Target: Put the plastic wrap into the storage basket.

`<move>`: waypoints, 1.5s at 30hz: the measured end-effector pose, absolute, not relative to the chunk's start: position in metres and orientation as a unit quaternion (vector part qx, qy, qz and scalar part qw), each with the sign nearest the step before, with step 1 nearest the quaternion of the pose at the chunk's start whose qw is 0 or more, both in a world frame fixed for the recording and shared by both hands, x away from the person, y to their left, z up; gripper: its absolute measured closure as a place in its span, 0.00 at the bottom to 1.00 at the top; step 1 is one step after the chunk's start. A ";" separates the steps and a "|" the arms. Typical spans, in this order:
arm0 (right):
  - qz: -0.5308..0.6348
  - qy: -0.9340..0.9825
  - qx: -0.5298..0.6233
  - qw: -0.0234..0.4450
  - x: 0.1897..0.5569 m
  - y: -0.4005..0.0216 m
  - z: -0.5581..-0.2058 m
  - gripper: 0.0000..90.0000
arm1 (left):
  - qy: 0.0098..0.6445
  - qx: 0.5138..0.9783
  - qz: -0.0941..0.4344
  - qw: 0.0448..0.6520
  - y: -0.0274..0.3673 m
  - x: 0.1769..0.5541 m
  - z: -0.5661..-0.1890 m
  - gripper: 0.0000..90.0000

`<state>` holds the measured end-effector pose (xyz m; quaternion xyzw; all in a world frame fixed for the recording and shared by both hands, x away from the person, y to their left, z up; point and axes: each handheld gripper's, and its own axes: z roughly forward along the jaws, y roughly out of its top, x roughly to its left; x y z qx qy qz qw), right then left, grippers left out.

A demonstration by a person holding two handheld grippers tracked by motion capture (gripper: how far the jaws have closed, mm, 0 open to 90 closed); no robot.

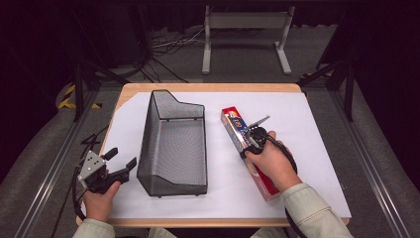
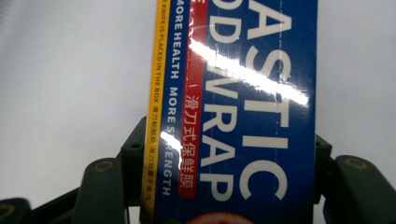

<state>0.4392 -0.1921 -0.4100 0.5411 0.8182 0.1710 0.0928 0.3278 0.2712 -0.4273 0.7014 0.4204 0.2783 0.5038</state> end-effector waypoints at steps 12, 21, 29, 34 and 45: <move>0.179 0.810 0.551 0.089 0.435 -0.198 -0.399 0.45 | 0.422 0.701 0.279 0.503 0.272 0.328 -0.428 0.25; 0.197 0.802 0.555 0.099 0.429 -0.202 -0.373 0.45 | 0.424 0.700 0.281 0.501 0.272 0.328 -0.428 0.25; 0.206 0.798 0.557 0.105 0.424 -0.203 -0.353 0.45 | 0.429 0.700 0.285 0.495 0.271 0.329 -0.428 0.26; 0.209 0.793 0.563 0.105 0.422 -0.202 -0.339 0.45 | 0.432 0.699 0.287 0.493 0.271 0.329 -0.429 0.26; 0.217 0.790 0.563 0.107 0.415 -0.190 -0.321 0.45 | 0.433 0.700 0.288 0.490 0.271 0.329 -0.429 0.26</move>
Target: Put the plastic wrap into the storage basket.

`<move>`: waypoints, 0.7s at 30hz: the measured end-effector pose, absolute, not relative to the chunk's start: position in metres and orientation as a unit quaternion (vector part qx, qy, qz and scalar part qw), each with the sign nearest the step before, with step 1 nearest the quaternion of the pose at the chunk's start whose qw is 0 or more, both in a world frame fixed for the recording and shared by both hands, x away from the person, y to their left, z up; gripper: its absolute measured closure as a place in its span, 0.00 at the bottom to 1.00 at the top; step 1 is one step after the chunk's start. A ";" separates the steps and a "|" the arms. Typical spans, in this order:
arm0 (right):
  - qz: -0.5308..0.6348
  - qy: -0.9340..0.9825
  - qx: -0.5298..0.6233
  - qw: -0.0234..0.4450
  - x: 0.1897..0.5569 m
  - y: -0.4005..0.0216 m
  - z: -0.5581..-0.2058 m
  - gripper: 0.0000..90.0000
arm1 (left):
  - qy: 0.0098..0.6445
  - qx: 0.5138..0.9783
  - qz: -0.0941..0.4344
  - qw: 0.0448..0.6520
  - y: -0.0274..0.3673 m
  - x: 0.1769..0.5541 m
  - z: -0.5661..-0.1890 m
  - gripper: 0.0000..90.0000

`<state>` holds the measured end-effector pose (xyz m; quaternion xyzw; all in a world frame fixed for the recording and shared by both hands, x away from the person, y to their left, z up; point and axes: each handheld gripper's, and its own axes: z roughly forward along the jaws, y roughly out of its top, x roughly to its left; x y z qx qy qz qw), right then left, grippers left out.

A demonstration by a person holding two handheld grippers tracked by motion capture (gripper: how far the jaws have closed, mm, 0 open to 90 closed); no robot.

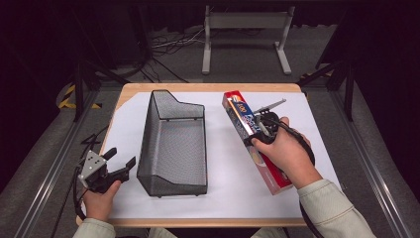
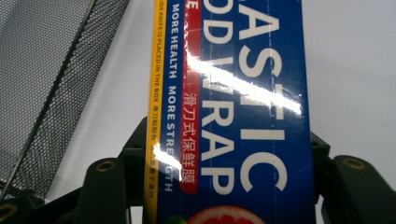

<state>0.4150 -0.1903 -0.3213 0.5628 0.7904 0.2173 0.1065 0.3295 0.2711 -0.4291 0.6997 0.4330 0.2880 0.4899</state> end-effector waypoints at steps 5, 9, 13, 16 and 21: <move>0.220 0.791 0.561 0.100 0.413 -0.178 -0.316 0.45 | 0.433 0.700 0.288 0.489 0.272 0.330 -0.430 0.26; 0.224 0.794 0.556 0.097 0.412 -0.166 -0.312 0.45 | 0.435 0.700 0.288 0.488 0.272 0.330 -0.431 0.26; 0.226 0.799 0.549 0.095 0.411 -0.154 -0.307 0.45 | 0.435 0.699 0.288 0.489 0.272 0.330 -0.431 0.26; 0.225 0.803 0.544 0.094 0.411 -0.144 -0.305 0.45 | 0.435 0.699 0.288 0.488 0.273 0.331 -0.431 0.26; 0.223 0.809 0.536 0.091 0.412 -0.126 -0.301 0.45 | 0.435 0.702 0.287 0.485 0.272 0.332 -0.431 0.25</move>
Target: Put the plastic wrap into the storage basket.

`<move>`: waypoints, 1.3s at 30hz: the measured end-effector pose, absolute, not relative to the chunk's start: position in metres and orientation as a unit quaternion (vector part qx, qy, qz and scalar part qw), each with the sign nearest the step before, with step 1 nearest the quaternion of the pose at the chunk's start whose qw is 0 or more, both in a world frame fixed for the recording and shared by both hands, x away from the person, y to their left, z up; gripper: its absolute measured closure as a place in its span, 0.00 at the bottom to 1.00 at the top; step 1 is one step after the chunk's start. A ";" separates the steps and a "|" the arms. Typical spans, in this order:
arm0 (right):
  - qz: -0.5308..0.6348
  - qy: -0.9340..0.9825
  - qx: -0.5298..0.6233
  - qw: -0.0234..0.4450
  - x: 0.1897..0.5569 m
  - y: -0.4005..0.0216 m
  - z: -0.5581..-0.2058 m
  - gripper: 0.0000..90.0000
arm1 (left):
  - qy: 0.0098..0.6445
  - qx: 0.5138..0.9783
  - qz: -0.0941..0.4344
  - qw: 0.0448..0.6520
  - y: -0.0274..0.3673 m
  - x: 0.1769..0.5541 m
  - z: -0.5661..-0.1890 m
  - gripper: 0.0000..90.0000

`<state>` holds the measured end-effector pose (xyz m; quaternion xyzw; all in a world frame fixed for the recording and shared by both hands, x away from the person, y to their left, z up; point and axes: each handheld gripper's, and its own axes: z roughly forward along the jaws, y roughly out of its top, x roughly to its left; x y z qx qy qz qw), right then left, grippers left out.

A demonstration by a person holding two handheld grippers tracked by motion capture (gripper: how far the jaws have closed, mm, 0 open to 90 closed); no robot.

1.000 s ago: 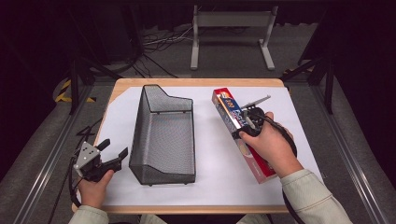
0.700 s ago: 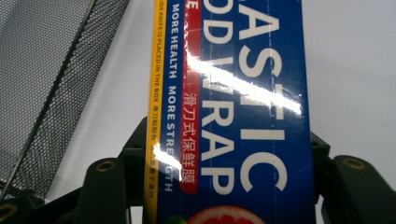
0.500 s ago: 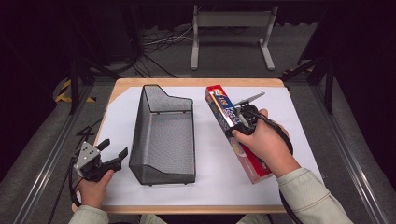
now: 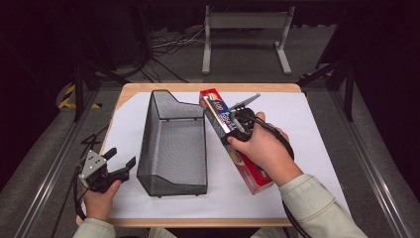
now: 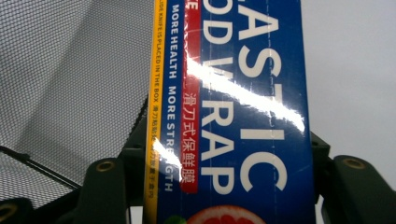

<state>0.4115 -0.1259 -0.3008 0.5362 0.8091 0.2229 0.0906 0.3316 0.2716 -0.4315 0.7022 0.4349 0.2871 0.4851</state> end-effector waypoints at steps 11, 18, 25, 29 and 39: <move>0.223 0.818 0.523 0.090 0.410 -0.096 -0.294 0.45 | 0.438 0.703 0.285 0.482 0.272 0.334 -0.434 0.25; 0.227 0.820 0.518 0.086 0.407 -0.079 -0.291 0.45 | 0.436 0.708 0.299 0.468 0.271 0.335 -0.437 0.25; 0.228 0.825 0.510 0.085 0.405 -0.063 -0.289 0.45 | 0.426 0.721 0.305 0.452 0.267 0.337 -0.441 0.25; 0.230 0.828 0.505 0.084 0.404 -0.052 -0.287 0.45 | 0.425 0.724 0.303 0.451 0.266 0.338 -0.442 0.25; 0.231 0.829 0.502 0.080 0.404 -0.033 -0.286 0.45 | 0.426 0.724 0.299 0.452 0.267 0.338 -0.442 0.25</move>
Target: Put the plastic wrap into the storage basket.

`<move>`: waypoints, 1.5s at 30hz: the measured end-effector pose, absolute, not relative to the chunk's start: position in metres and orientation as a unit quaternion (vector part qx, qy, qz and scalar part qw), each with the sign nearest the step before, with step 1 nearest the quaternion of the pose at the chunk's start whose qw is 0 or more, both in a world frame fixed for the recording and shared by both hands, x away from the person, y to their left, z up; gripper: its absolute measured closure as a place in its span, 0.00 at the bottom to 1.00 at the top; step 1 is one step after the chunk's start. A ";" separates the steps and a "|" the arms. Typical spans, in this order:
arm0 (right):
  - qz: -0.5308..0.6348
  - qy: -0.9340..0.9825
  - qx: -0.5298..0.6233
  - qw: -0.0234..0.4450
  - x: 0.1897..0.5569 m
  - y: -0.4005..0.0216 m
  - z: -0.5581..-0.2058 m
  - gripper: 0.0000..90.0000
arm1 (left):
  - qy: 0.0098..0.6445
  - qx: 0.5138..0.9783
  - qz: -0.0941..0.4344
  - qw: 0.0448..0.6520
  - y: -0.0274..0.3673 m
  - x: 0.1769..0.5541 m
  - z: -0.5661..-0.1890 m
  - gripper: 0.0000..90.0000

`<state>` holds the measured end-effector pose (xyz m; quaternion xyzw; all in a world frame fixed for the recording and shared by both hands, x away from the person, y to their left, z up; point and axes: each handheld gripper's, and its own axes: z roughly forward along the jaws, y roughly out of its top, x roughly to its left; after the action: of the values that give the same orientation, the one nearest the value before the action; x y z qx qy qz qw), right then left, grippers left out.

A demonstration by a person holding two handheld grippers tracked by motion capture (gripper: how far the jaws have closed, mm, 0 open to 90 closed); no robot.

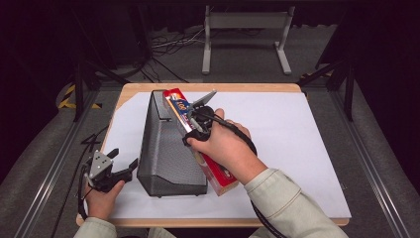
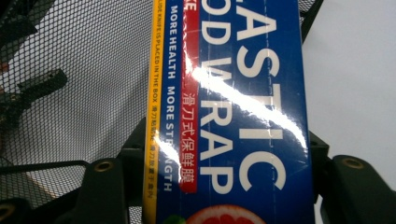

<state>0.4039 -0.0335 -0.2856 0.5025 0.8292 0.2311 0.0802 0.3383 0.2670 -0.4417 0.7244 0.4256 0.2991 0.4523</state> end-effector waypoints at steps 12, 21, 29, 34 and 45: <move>0.244 0.824 0.507 0.071 0.408 -0.013 -0.294 0.45 | 0.426 0.725 0.301 0.451 0.267 0.339 -0.442 0.25; 0.236 0.817 0.522 0.064 0.414 -0.001 -0.303 0.45 | 0.428 0.724 0.302 0.448 0.267 0.339 -0.442 0.25; 0.219 0.811 0.538 0.064 0.420 0.004 -0.315 0.45 | 0.427 0.725 0.304 0.447 0.267 0.339 -0.442 0.25; 0.209 0.815 0.536 0.064 0.420 0.008 -0.323 0.45 | 0.427 0.725 0.303 0.448 0.267 0.339 -0.442 0.25; 0.175 0.828 0.528 0.067 0.423 0.011 -0.337 0.45 | 0.427 0.726 0.303 0.446 0.267 0.339 -0.442 0.25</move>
<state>0.4235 0.0114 -0.3370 0.5284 0.8281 0.1750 0.0665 0.3390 0.2669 -0.4422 0.7260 0.4269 0.3029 0.4461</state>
